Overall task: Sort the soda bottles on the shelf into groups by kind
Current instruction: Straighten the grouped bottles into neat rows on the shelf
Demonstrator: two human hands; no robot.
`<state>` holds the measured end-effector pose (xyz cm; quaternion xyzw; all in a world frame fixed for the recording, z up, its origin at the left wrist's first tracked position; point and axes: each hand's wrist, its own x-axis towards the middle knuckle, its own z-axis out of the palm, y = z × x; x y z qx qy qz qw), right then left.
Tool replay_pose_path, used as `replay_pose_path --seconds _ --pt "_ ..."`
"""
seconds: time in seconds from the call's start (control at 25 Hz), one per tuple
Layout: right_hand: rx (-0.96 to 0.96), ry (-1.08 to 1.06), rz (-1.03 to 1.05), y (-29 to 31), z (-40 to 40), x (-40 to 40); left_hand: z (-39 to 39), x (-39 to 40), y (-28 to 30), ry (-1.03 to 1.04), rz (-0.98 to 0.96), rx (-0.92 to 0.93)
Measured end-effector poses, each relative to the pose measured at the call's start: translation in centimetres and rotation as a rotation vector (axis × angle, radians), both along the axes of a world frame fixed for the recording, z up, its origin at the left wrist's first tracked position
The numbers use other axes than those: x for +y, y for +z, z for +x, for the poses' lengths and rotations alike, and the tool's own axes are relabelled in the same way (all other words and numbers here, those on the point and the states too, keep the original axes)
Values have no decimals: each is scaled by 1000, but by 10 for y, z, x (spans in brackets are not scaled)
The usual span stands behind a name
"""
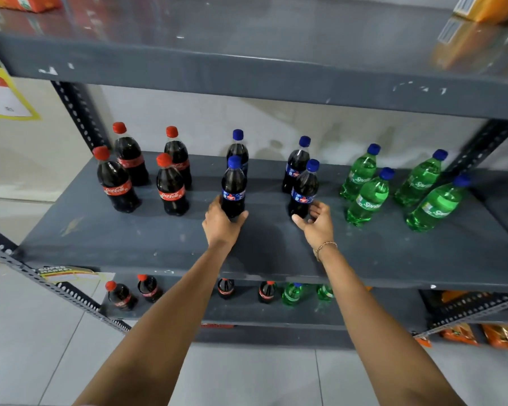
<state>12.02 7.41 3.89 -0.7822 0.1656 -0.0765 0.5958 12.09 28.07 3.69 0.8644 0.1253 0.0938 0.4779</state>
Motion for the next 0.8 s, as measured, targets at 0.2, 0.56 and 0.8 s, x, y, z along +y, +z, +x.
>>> replay_pose_path --seconds 0.2,0.56,0.8 --pt "-21 -29 -103 -2 5 -1 -3 -8 -3 59 87 -51" --pt "-81 -120 75 -11 -12 -22 -34 -48 -5 266 -201 -102" --pt "-159 -349 41 -11 -27 -125 -11 -122 -4 -124 -145 26"
